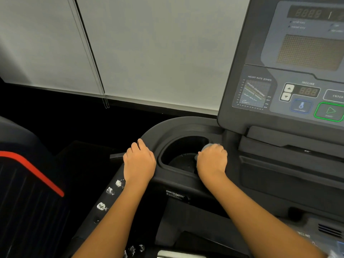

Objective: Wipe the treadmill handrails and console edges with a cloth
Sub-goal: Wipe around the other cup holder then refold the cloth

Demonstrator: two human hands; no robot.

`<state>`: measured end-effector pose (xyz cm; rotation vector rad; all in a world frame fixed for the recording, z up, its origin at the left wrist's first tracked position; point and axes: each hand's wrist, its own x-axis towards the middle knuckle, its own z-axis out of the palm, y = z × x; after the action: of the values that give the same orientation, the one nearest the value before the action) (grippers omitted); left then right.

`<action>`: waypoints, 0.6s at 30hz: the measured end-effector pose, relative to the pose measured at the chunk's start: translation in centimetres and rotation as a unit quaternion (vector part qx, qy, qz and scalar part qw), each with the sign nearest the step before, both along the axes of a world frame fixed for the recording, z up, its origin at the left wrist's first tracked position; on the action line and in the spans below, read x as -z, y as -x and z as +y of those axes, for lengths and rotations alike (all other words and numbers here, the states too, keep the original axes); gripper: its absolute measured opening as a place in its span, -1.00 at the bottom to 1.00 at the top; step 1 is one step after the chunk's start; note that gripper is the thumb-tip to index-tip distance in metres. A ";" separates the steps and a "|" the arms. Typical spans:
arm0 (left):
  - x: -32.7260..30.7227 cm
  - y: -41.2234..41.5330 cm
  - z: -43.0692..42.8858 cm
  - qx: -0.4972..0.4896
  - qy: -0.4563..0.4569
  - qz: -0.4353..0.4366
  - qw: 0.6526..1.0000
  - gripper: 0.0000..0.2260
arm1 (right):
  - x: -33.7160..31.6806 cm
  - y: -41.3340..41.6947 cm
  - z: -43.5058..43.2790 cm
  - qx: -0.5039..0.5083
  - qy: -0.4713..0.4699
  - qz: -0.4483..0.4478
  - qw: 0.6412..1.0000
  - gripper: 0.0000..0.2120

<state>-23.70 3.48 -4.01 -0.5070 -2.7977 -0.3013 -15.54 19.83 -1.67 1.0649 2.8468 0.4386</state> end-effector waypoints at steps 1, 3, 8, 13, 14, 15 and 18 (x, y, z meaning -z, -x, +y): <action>0.0 0.0 0.0 0.001 -0.002 -0.002 1.000 -0.64 | 0.3 -0.3 -0.6 0.005 -0.010 -0.019 1.000 -0.65; 0.0 0.0 0.0 0.003 -0.009 -0.006 1.000 -0.64 | 0.5 -0.9 -1.3 -0.006 -0.022 -0.044 0.999 -0.68; 0.0 0.0 -0.1 0.012 -0.024 -0.014 1.000 -0.64 | -0.5 -0.2 -0.4 0.010 0.033 0.044 0.998 -0.58; -0.1 -0.2 -0.3 0.019 -0.023 -0.024 0.999 -0.64 | -1.2 -0.3 -0.7 0.022 0.037 0.067 0.997 -0.59; -0.1 -0.2 -0.2 0.020 -0.024 -0.026 0.999 -0.64 | -1.2 -0.6 -1.0 0.020 0.029 0.054 0.998 -0.61; -0.1 -0.2 -0.2 0.020 -0.024 -0.029 0.999 -0.63 | -1.0 -0.9 -1.3 0.014 0.019 0.040 0.999 -0.65; -0.2 -0.2 -0.2 0.020 -0.025 -0.035 0.999 -0.62 | -0.9 -1.7 -2.5 0.002 0.006 0.002 1.000 -0.72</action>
<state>-23.53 3.28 -3.82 -0.5505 -2.8415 -0.4030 -13.87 17.33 -0.76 1.0704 2.8476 0.4176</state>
